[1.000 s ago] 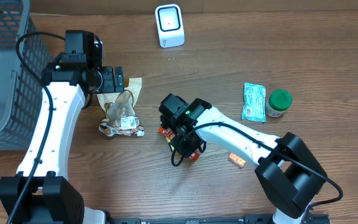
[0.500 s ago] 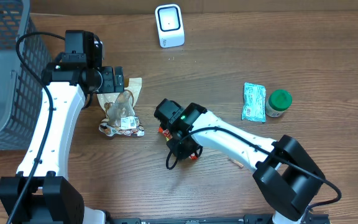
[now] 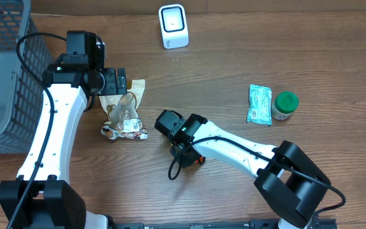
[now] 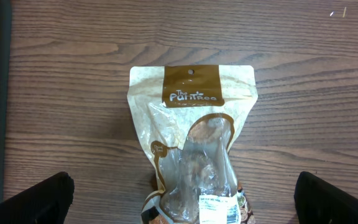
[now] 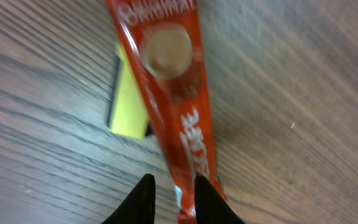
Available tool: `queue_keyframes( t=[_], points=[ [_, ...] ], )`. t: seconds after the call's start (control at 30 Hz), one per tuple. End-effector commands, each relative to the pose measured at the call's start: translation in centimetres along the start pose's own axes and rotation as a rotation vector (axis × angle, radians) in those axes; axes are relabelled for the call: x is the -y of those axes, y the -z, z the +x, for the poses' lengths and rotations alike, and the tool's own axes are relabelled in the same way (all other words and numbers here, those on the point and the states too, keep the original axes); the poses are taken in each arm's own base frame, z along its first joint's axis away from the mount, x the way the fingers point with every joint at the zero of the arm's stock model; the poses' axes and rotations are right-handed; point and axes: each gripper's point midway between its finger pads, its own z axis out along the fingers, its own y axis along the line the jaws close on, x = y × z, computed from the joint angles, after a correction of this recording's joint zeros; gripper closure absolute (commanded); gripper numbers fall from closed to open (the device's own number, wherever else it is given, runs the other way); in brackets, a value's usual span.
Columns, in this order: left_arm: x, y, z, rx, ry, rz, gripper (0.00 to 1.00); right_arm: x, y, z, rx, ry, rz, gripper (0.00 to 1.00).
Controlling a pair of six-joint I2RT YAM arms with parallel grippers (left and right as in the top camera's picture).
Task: Scan the item barcode
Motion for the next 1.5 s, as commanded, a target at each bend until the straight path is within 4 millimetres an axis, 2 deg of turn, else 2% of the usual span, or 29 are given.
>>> queue_keyframes(
  t=[0.0, 0.2, 0.3, 0.47, 0.53, 0.67, 0.8, 1.0, 1.17, 1.33, 1.47],
  points=[
    [0.0, 0.3, -0.6, 0.015, -0.006, -0.003, 0.00, 0.5, -0.5, 0.7, -0.005, -0.008, 0.019, 0.80],
    [0.0, 0.3, -0.6, 0.015, -0.006, -0.003, 0.00, 0.6, -1.6, 1.6, -0.018, -0.007, 0.023, 0.85],
    [0.0, 0.3, -0.6, 0.015, -0.006, -0.003, 0.00, 0.6, -1.6, 1.6, -0.017, -0.008, 0.022, 0.89],
    [0.0, 0.3, -0.6, 0.015, -0.006, -0.003, 0.00, 0.6, -1.6, 1.4, -0.011, -0.008, 0.020, 0.89],
    [0.0, 0.3, -0.6, 0.015, -0.006, -0.003, 0.00, 0.6, -1.6, 1.4, -0.011, -0.009, 0.021, 0.96],
    [0.0, 0.3, -0.6, 0.015, -0.006, -0.003, 0.00, 0.4, -1.3, 1.3, -0.006, -0.059, 0.008, 0.96],
    [0.3, 0.3, -0.6, 0.015, -0.011, 0.000, 0.00, 0.1, 0.6, 0.2, 0.041, -0.071, -0.036, 0.96],
    [0.2, 0.3, -0.6, 0.015, -0.010, -0.001, 0.00, 0.8, 4.0, -0.8, 0.128, -0.111, -0.109, 0.96],
    [0.1, 0.3, -0.6, 0.015, -0.008, -0.002, 0.00, 1.8, 5.0, -1.0, 0.146, -0.139, -0.133, 0.96],
    [0.3, 0.3, -0.6, 0.015, -0.012, 0.000, 0.00, -0.6, 5.6, -1.0, 0.139, -0.046, -0.309, 0.96],
    [0.3, 0.3, -0.6, 0.015, -0.012, 0.000, 0.00, -1.3, 6.3, -1.3, 0.139, -0.059, -0.419, 0.96]
  ],
)
